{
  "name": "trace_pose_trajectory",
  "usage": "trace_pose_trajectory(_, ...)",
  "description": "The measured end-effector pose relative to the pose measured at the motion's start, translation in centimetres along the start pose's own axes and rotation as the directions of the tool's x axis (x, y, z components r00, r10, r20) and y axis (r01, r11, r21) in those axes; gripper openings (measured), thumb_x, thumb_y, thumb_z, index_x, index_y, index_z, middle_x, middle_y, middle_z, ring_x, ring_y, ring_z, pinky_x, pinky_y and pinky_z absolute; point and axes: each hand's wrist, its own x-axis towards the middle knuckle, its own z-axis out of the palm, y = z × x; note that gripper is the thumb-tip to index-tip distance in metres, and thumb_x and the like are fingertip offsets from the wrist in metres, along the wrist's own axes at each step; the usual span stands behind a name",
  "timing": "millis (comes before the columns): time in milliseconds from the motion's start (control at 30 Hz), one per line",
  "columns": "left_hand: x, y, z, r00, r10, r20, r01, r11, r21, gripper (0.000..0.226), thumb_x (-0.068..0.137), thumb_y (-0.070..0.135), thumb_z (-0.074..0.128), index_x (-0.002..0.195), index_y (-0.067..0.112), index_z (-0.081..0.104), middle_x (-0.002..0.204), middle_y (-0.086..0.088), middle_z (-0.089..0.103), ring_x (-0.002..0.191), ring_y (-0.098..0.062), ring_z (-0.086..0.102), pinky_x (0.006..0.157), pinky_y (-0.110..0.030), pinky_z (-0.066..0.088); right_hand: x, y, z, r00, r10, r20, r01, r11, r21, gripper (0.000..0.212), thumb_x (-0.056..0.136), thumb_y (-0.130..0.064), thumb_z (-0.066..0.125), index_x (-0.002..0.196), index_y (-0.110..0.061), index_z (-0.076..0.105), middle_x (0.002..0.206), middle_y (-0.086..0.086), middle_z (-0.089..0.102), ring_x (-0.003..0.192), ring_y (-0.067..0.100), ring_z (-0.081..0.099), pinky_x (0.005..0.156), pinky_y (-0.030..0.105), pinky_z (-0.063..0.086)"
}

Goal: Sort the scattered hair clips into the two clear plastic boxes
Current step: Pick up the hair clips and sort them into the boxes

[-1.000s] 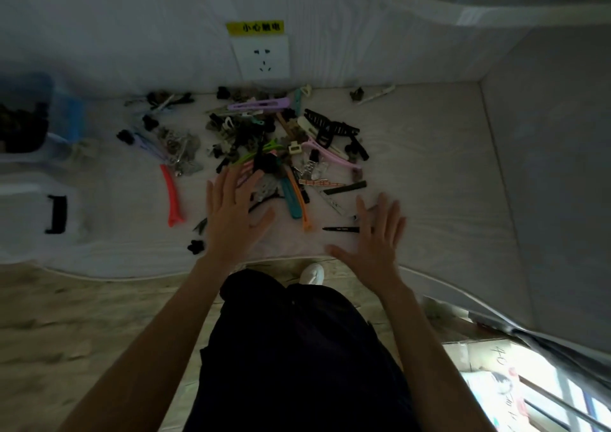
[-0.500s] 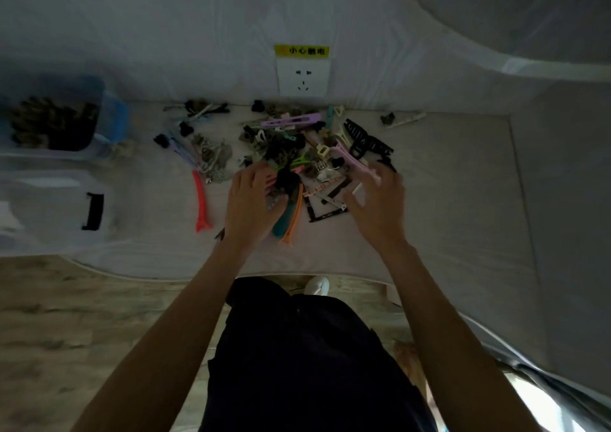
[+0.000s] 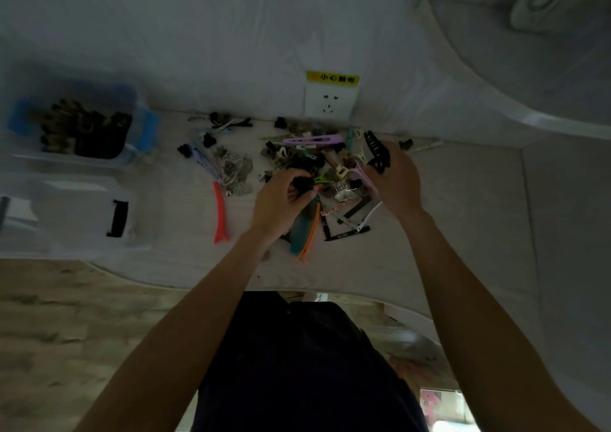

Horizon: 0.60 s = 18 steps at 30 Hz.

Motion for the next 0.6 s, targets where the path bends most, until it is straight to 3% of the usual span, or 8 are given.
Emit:
trace_pose_trajectory(100,-0.4,0.9,-2.7,0.988,-0.134,-0.080,0.107,0.955,-0.276,0.029,0.084,0.027,0.067,0.111,0.021,0.058,0.103,0.005,0.063,0.087,0.000,0.063,0.071,-0.014,0.053,-2.0,-3.8,-0.8,0.969,-0.238,-0.071,0.242,0.969,0.055,0.047,0.087,-0.024,0.063,0.128,-0.008,0.047,0.119,0.012,0.059,0.108,0.025,0.053,0.091,0.030,0.038)
trace_pose_trajectory(200,-1.0,0.4,-7.0,0.971,-0.146,-0.187,0.089,0.955,-0.284,0.022,0.084,0.025,0.066,0.105,0.028,0.058,0.102,0.009,0.060,0.086,-0.001,0.061,0.069,-0.011,0.050,-4.1,-7.7,0.2,0.953,-0.302,-0.038,0.304,0.946,0.114,0.050,0.089,-0.025,0.060,0.132,-0.007,0.042,0.123,0.007,0.055,0.109,0.011,0.046,0.094,0.014,0.034)
trace_pose_trajectory(267,-1.5,-0.6,-10.7,0.963,-0.057,-0.262,0.000,0.977,-0.214,0.025,0.084,0.021,0.066,0.105,0.029,0.056,0.105,0.004,0.060,0.087,-0.005,0.060,0.072,-0.012,0.050,-4.8,-10.5,1.5,0.980,-0.196,0.037,0.176,0.937,0.302,0.050,0.089,-0.029,0.059,0.132,-0.009,0.040,0.121,0.003,0.054,0.108,0.007,0.049,0.088,0.009,0.039)
trace_pose_trajectory(333,-1.8,-2.5,-15.4,0.944,0.048,-0.326,-0.070,0.996,-0.058,0.029,0.084,0.015,0.066,0.110,0.022,0.057,0.109,-0.001,0.058,0.088,-0.007,0.058,0.075,-0.015,0.049,-4.5,-13.5,3.7,0.983,-0.050,0.177,-0.044,0.871,0.490,0.050,0.089,-0.032,0.058,0.131,-0.011,0.040,0.118,0.001,0.056,0.105,0.011,0.055,0.085,0.014,0.046)
trace_pose_trajectory(433,-1.6,-6.0,-22.5,0.933,0.066,-0.353,0.014,0.975,0.221,0.030,0.082,0.013,0.066,0.111,0.013,0.058,0.112,-0.010,0.057,0.093,-0.018,0.058,0.080,-0.028,0.049,-3.3,-18.5,7.3,0.933,0.090,0.348,-0.302,0.720,0.625,0.043,0.088,-0.031,0.060,0.124,-0.009,0.049,0.110,0.003,0.061,0.098,0.016,0.062,0.076,0.018,0.050)
trace_pose_trajectory(500,-1.2,-8.1,-26.0,0.943,0.012,-0.332,0.111,0.930,0.349,0.032,0.080,0.014,0.066,0.112,0.012,0.058,0.113,-0.012,0.057,0.097,-0.029,0.059,0.082,-0.036,0.047,-2.5,-21.6,9.2,0.928,0.057,0.368,-0.281,0.757,0.590,0.041,0.088,-0.031,0.060,0.121,-0.008,0.052,0.103,0.003,0.063,0.091,0.015,0.063,0.068,0.013,0.049)
trace_pose_trajectory(600,-0.6,-11.7,-30.1,0.949,-0.109,-0.296,0.237,0.867,0.438,0.034,0.081,0.018,0.065,0.114,0.017,0.056,0.116,-0.011,0.059,0.098,-0.034,0.059,0.080,-0.040,0.047,-1.2,-27.2,11.4,0.929,-0.090,0.359,-0.115,0.853,0.509,0.044,0.087,-0.033,0.061,0.125,-0.014,0.050,0.101,-0.005,0.060,0.087,0.009,0.060,0.072,0.013,0.048)
